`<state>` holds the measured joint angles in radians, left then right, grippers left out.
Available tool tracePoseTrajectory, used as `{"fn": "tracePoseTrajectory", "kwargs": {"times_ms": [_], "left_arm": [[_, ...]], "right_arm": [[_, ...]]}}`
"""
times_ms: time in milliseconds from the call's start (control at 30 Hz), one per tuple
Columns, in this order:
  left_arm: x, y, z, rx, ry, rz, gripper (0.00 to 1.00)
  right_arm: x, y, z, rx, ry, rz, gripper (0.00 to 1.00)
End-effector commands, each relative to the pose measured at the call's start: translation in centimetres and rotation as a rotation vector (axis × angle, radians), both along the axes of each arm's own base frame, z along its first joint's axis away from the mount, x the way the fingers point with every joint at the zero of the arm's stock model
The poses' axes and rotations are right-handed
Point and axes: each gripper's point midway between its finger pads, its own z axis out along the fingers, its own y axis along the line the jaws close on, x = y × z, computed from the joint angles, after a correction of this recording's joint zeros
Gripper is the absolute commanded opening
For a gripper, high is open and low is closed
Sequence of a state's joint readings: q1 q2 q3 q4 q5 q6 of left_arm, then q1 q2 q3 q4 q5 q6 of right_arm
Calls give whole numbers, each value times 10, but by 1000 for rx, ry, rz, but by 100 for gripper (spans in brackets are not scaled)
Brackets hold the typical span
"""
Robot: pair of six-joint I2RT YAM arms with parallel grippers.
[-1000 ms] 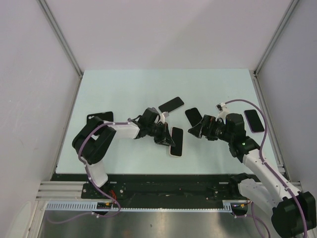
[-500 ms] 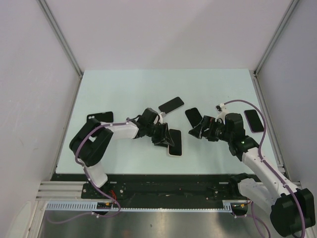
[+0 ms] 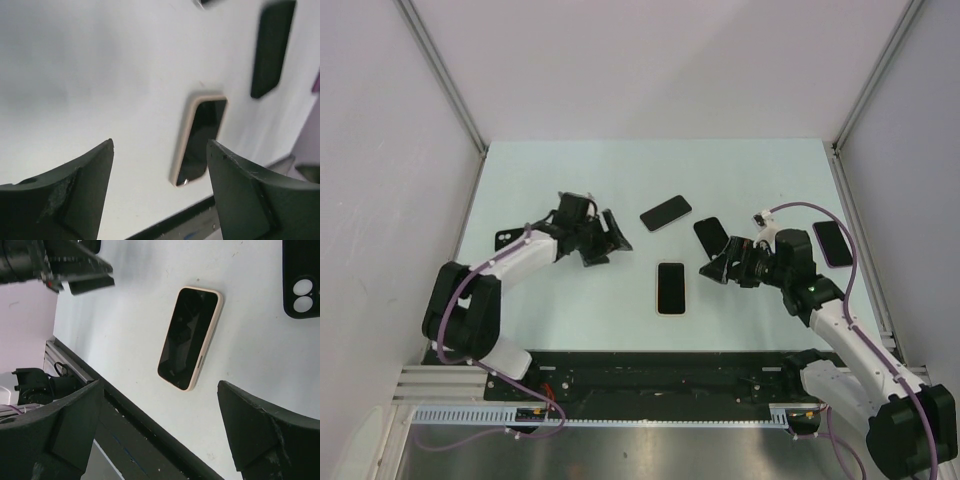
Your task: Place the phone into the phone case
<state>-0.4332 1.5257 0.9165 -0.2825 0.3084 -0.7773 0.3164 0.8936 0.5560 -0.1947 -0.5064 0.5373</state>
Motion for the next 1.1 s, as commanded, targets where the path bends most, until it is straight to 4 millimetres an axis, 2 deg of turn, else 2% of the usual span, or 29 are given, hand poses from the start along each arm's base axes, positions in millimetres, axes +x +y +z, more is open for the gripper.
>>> {"fn": "tracePoseTrajectory", "kwargs": {"times_ms": [0,33,67,133,167,267,300,333,400,433,467,533,567,633,833,1067], "left_arm": [[39,82,7,155,13,296,76],[46,96,11,177,11,346,74],[56,125,12,211,11,459,73],[62,155,14,245,18,583,68],[67,181,13,260,34,712,67],[75,221,15,282,50,906,61],[77,226,17,283,45,932,60],[86,239,25,282,19,968,60],[93,249,22,320,24,989,60],[101,254,28,321,17,996,60],[104,255,19,336,40,993,60],[108,262,17,352,69,1018,60],[109,263,7,362,94,1015,60],[122,264,0,363,83,992,60],[144,259,-25,377,132,910,61],[146,262,-52,432,209,898,60]], "right_arm": [[2,1,25,12,-88,28,100],[1,1,25,13,-90,30,100],[0,3,26,20,-94,44,100],[-2,7,31,35,-116,76,100],[-5,9,34,44,-122,96,99],[-5,8,37,49,-129,93,99],[-6,8,39,51,-132,89,99],[-7,7,40,52,-133,87,99],[-10,9,43,58,-147,103,99],[-10,9,43,54,-155,109,99],[-11,9,44,48,-171,120,99],[-10,8,45,39,-183,119,98],[-9,6,43,30,-180,108,98],[-9,7,41,31,-173,109,98],[-10,7,39,24,-166,112,98],[-10,7,37,19,-155,108,98]]}}
